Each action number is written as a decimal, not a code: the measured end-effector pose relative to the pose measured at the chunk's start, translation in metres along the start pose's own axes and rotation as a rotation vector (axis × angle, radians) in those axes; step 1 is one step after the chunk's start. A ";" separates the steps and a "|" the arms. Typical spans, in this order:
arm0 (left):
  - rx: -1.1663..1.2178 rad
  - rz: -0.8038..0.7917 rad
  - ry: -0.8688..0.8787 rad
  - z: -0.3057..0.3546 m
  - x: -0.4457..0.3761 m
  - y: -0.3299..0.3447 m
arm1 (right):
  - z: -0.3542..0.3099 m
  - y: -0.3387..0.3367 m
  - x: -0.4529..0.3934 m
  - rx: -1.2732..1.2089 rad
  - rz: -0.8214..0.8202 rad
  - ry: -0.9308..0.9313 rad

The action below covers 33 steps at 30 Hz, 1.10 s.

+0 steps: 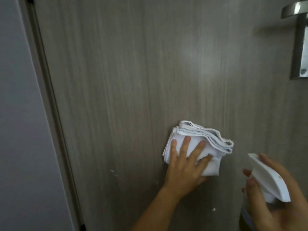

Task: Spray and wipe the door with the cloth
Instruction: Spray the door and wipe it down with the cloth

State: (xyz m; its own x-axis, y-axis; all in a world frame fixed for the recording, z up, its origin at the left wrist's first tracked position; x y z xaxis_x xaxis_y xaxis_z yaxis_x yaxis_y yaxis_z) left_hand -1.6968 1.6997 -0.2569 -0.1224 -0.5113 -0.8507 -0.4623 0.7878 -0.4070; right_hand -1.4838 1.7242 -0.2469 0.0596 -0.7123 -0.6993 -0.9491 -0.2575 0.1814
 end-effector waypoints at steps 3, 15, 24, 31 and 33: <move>-0.067 0.032 -0.041 -0.059 0.033 -0.022 | -0.007 0.030 0.016 -0.033 -0.022 -0.012; -0.123 0.026 -0.655 -0.253 0.154 -0.096 | -0.014 0.140 0.061 0.011 -0.254 -0.025; 0.133 0.167 -1.224 -0.251 0.152 -0.092 | -0.009 0.121 0.046 0.025 -0.237 -0.055; 0.000 0.092 -1.076 -0.182 0.109 -0.066 | 0.017 0.072 0.021 0.070 -0.165 -0.007; -0.068 0.082 -0.993 -0.155 0.093 -0.051 | 0.020 0.056 0.013 0.092 -0.137 -0.019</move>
State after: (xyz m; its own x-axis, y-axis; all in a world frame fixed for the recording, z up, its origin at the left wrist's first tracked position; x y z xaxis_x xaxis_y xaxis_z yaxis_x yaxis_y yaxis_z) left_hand -1.8207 1.5594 -0.2635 0.6193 0.0869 -0.7803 -0.5380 0.7708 -0.3412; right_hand -1.5423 1.7133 -0.2596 0.1850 -0.6622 -0.7261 -0.9569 -0.2898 0.0204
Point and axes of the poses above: each hand's wrist, its own x-axis away from the middle knuckle, its own y-axis out of the palm, z = x × y, the point moved 6 cm from there along -x, towards the middle knuckle, and after that the axes turned 1 degree about -x, right-handed, at the moved point
